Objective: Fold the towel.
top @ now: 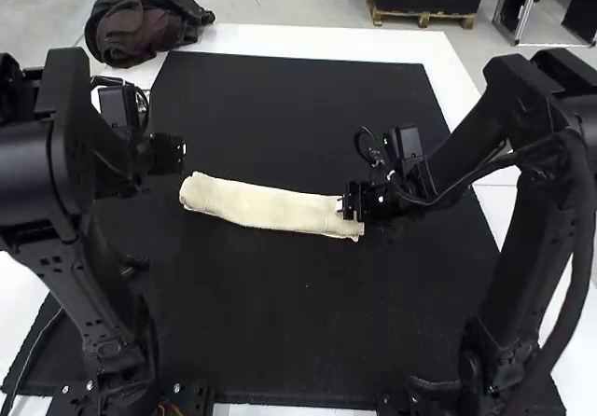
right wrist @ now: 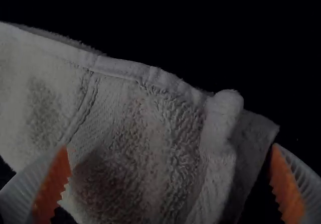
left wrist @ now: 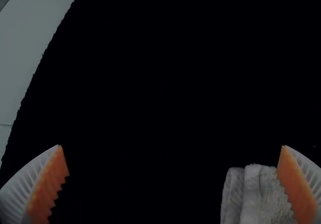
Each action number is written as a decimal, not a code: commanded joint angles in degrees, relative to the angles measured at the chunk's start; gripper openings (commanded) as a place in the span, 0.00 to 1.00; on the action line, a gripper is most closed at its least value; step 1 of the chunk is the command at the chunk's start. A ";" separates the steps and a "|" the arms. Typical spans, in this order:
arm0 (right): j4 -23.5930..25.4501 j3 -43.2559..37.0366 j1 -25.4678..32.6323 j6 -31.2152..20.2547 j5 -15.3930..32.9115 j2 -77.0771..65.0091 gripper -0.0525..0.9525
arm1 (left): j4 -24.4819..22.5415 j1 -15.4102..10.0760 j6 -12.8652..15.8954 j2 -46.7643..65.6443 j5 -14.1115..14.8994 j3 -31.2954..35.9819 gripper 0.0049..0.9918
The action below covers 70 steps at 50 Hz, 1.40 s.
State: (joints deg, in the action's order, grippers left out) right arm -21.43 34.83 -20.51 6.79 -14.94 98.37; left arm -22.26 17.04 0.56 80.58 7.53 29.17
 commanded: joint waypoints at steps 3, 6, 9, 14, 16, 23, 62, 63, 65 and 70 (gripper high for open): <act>-0.89 0.94 -0.41 -0.55 0.96 1.21 0.94 | 0.82 0.72 -0.65 -1.91 -0.06 2.30 0.98; -0.98 0.77 -0.32 -0.72 1.05 1.48 0.94 | 1.17 0.72 -0.65 -2.53 -0.06 2.38 0.98; -1.33 0.59 -0.32 -0.72 1.05 1.92 0.94 | 1.43 0.72 -0.73 -3.14 -0.06 2.30 0.98; -2.04 0.59 -0.14 -0.72 1.05 2.88 0.94 | 1.69 0.72 -1.17 -4.11 -0.15 2.30 0.98; -2.30 0.59 -0.14 -0.72 1.05 3.32 0.94 | 1.78 0.72 -1.26 -4.37 -0.15 2.30 0.98; -3.09 0.59 -0.32 -0.72 1.05 4.90 0.92 | 2.40 0.72 -1.70 -4.73 -0.15 2.30 0.98; 7.46 4.46 2.76 2.27 -6.95 -9.86 0.03 | 2.75 5.11 -1.79 -4.46 0.03 2.12 0.98; 7.90 4.81 2.67 2.44 -7.39 -10.12 0.03 | 2.84 5.11 -1.79 -4.46 -0.06 2.12 0.98; 8.69 5.51 2.50 3.32 -8.00 -10.48 0.03 | 2.84 5.11 -1.79 -4.37 -0.06 2.12 0.98; 9.21 6.83 0.91 4.29 -8.09 -10.48 0.03 | 2.93 5.02 -1.79 -4.29 -0.06 2.03 0.98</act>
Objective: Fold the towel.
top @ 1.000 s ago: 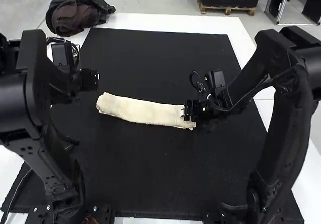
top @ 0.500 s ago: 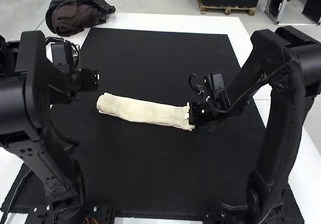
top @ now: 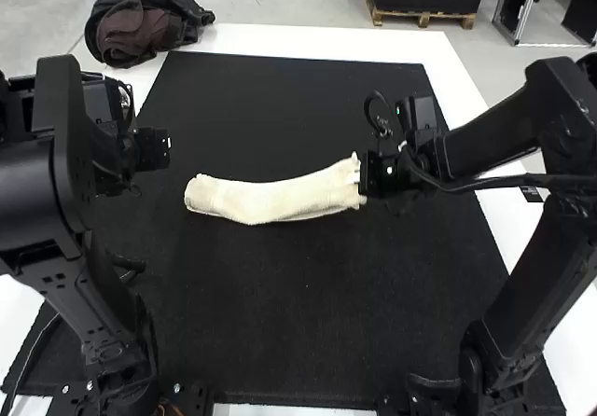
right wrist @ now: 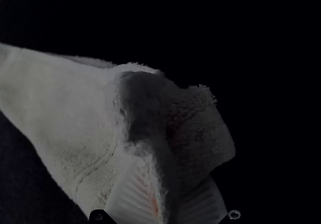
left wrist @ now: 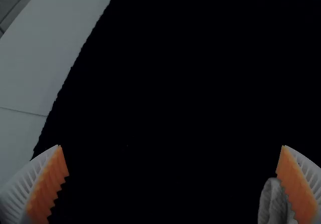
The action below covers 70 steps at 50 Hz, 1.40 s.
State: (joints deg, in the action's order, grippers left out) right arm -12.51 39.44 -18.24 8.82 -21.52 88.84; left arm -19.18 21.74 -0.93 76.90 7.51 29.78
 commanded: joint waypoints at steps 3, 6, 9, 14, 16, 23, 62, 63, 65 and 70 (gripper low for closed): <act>0.12 2.48 -2.85 2.61 -1.51 -0.86 0.03 | -0.24 0.32 -0.30 -0.61 -0.04 1.42 0.98; 0.03 2.92 -4.44 3.13 -1.42 -0.16 0.03 | -0.24 0.24 -0.30 -0.61 -0.04 1.42 0.98; 0.03 3.45 -5.93 3.92 -1.42 0.72 0.03 | -0.24 0.24 -0.30 -0.61 -0.04 1.42 0.98; -0.93 4.07 -8.13 5.51 -1.51 2.31 0.03 | -0.42 0.32 -0.30 -0.44 -0.13 1.33 0.98; -1.55 4.24 -9.01 5.77 -1.51 3.10 0.03 | -0.51 0.41 -0.30 -0.35 -0.13 1.33 0.98; -3.48 6.09 -11.99 6.56 -1.42 5.82 0.03 | -0.33 0.41 -0.39 -0.35 -0.04 0.98 0.98; -4.54 24.46 -23.60 10.69 -1.42 19.80 0.03 | -3.32 0.41 -0.57 -0.35 -1.79 -3.15 0.98; -4.54 24.81 -23.77 10.78 -1.51 20.06 0.03 | -3.32 0.41 -0.57 -0.35 -1.71 -3.15 0.98; -4.54 25.86 -24.12 10.87 -1.51 20.67 0.03 | -3.23 0.50 -0.65 -0.26 -1.71 -3.15 0.98; -4.54 27.97 -24.91 11.22 -1.51 22.43 0.03 | -3.32 0.41 -0.83 -0.35 -1.71 -3.15 0.98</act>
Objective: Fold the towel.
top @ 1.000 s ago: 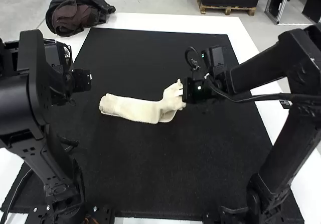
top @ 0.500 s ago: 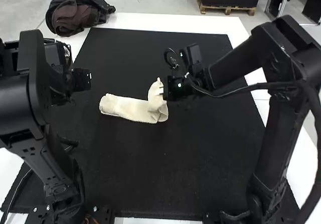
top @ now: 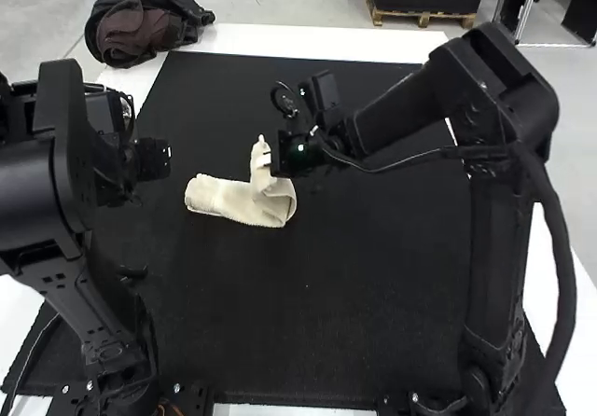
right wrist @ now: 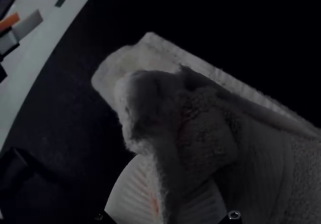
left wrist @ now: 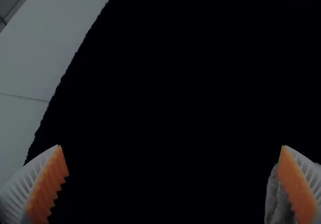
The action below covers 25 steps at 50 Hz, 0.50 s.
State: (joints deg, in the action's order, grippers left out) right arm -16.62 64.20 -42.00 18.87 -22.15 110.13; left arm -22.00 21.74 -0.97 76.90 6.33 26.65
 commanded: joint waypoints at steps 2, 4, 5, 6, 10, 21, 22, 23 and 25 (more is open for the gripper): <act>-0.43 4.00 -1.51 1.17 -0.88 2.02 0.03 | -0.59 0.41 -1.05 -0.35 -0.53 0.06 0.98; -0.43 4.79 -1.95 1.25 -0.88 2.73 0.03 | -0.76 0.41 -1.75 -0.35 -0.53 0.06 0.98; -0.43 5.14 -2.04 1.34 -0.88 3.08 0.03 | -0.68 0.50 -1.84 -0.35 -0.53 0.15 0.98; -0.43 5.49 -2.21 1.52 -0.88 3.43 0.03 | -0.68 0.50 -1.93 -0.35 -0.53 0.15 0.98; -0.34 6.81 -2.83 1.87 -0.88 4.66 0.03 | -0.68 0.94 -2.02 -0.35 -0.53 0.24 0.98; -0.34 11.12 -4.67 2.66 -0.96 8.44 0.03 | -0.94 3.66 -1.93 -0.35 -0.44 0.06 0.98; -0.34 11.56 -4.85 2.75 -0.96 8.88 0.03 | -0.94 3.84 -1.84 -0.35 -0.35 0.06 0.98; -0.34 12.00 -4.94 2.75 -0.96 9.14 0.03 | -0.94 4.10 -1.84 -0.35 -0.35 0.06 0.98; -0.34 12.88 -5.46 3.01 -1.05 9.93 0.03 | -0.94 4.45 -1.84 -0.35 -0.26 0.06 0.98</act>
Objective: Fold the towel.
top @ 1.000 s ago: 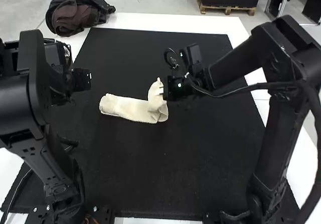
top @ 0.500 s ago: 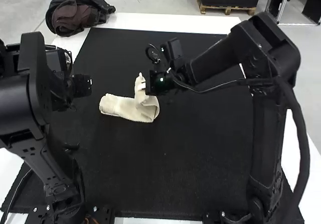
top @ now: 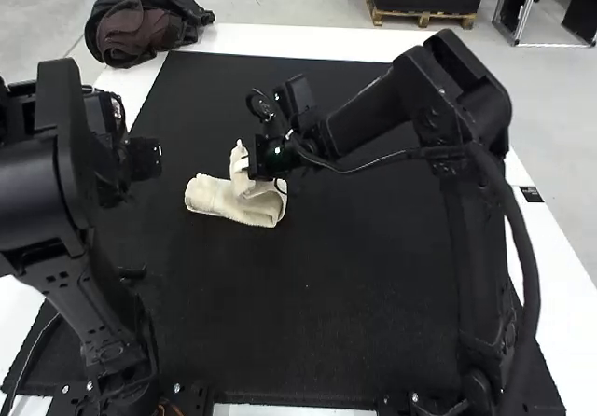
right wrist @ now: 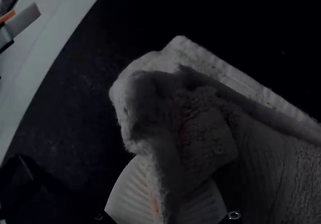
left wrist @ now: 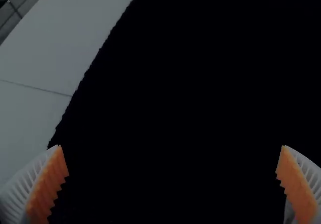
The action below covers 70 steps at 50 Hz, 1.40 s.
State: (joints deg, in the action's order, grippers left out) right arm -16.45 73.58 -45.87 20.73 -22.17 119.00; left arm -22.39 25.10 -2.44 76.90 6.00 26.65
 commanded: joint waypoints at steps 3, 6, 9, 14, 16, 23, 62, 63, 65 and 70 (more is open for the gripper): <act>-0.52 4.90 -2.03 1.59 -1.03 2.20 0.03 | -0.55 1.53 -0.38 -0.35 0.24 0.06 0.98; -0.52 6.40 -2.74 2.03 -1.03 3.34 0.03 | -0.37 2.06 -0.38 -0.35 0.50 0.06 0.98; -0.52 7.81 -3.26 2.30 -1.03 4.40 0.03 | -0.28 2.49 -0.29 -0.35 0.68 0.15 0.98; -0.25 10.53 -3.97 2.38 -1.03 6.24 0.03 | -0.11 3.64 -0.20 -0.35 1.03 0.15 0.98; 0.10 11.58 -4.23 2.38 -1.12 7.12 0.03 | -0.02 4.08 -0.11 -0.35 1.12 0.15 0.98; 0.71 14.84 -4.93 2.74 -1.12 9.58 0.03 | -0.02 5.40 0.15 -0.35 2.09 -0.02 0.98; 1.24 28.28 -4.41 1.42 -0.85 15.12 0.95 | 0.60 6.10 0.42 -0.61 2.61 -0.02 0.98; 1.24 28.46 -4.23 1.42 -0.68 14.95 0.95 | 0.60 6.10 0.42 -0.61 2.61 -0.11 0.98; 1.42 28.90 -3.79 0.98 -0.33 14.51 0.95 | 0.60 6.01 0.42 -0.61 2.61 -0.11 0.98; 2.47 28.99 -2.65 0.54 0.03 13.28 0.95 | 0.60 6.01 0.42 -0.70 2.61 -0.02 0.98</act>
State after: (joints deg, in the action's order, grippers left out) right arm -14.50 101.25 -50.37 22.72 -22.68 135.61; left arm -21.45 30.74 -2.37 76.90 7.79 26.65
